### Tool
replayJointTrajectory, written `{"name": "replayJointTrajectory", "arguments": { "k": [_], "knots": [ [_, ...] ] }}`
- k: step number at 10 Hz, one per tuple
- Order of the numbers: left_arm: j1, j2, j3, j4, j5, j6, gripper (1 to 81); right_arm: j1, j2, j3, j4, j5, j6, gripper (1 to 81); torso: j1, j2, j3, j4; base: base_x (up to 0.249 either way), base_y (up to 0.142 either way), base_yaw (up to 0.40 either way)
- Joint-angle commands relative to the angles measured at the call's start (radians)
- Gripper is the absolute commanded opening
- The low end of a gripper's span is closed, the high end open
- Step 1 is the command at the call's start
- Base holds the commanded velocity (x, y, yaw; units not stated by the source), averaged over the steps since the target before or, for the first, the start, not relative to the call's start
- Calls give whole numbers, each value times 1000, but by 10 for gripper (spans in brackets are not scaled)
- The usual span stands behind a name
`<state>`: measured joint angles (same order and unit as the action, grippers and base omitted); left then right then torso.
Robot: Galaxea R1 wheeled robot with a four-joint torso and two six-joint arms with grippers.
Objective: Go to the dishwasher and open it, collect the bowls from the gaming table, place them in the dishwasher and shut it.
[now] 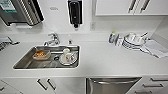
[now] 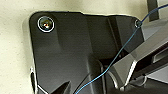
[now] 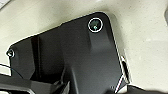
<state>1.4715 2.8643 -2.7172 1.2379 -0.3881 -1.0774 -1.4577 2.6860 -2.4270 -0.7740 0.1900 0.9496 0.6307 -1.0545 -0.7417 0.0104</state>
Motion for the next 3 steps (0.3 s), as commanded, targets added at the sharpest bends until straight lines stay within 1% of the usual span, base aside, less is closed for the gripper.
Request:
{"name": "replayJointTrajectory", "arguments": {
  "k": [1,3],
  "knots": [
    [10,-9,-7,-3,80,-10,811,-100,158,-176,-82,68,-9,811,0,0,0,0,0,0,0],
    [16,-6,-7,-3,84,-13,811,-116,206,-228,-114,66,-9,811,0,0,0,0,0,0,0]
  ]
}}
